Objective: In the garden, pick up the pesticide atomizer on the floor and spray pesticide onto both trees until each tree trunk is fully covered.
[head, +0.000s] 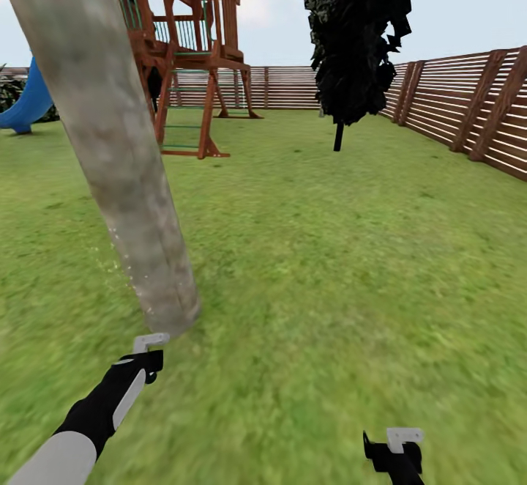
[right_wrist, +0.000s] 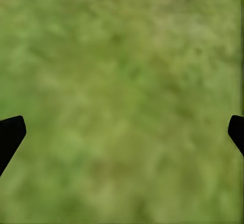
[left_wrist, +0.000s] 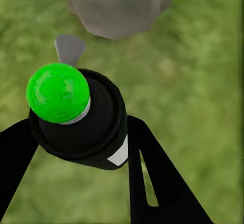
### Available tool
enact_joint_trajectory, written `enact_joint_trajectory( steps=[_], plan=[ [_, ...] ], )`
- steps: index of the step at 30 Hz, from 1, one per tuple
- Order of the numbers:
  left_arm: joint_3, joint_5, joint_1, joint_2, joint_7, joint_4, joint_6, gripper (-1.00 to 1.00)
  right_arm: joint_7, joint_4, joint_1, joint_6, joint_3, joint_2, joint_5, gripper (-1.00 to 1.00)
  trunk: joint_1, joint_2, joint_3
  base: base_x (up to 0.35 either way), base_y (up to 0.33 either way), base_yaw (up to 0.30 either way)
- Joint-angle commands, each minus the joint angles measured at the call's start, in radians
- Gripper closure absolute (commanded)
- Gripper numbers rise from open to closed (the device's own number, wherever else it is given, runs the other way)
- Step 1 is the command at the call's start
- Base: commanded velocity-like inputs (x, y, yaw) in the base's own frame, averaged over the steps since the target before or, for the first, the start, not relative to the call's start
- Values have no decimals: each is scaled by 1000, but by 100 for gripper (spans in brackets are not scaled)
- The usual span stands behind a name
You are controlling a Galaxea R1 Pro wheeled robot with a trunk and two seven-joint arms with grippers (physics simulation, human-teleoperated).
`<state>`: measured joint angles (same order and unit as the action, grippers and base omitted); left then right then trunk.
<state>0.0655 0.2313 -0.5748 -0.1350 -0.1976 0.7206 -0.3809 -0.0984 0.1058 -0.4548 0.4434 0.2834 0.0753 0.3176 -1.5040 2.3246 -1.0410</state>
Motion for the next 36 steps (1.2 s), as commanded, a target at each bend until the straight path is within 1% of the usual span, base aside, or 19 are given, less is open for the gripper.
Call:
enact_joint_trajectory(
  steps=[1, 10, 12, 17, 33, 36],
  plan=[
    [7, 11, 0, -2, -10, 2, -4, 100, -5, -1, -1, 3, 5, 0, 11, -100, 0, 0, -1, 167, -232, 139],
    [7, 11, 0, -2, -10, 2, -4, 100, -5, -2, -1, 3, 5, 0, 11, -100, 0, 0, -1, 149, -241, 267],
    [7, 10, 0, -2, -10, 2, -5, 100, -4, -2, -1, 3, 5, 0, 11, -100, 0, 0, -1, 97, -261, 107],
    [7, 10, 0, -2, -10, 2, -5, 100, -5, -2, -1, 3, 5, 0, 11, -100, 0, 0, -1, 16, -272, 32],
    [7, 10, 0, -2, -10, 4, -5, 100, -4, -2, -1, 3, 5, -1, 11, -100, 0, 0, -1, 0, -275, 270],
    [8, 10, 0, -3, -10, 34, -8, 100, -5, -1, -1, 4, 6, 0, 10, -100, 0, 0, -1, 0, -213, 203]
  ],
)
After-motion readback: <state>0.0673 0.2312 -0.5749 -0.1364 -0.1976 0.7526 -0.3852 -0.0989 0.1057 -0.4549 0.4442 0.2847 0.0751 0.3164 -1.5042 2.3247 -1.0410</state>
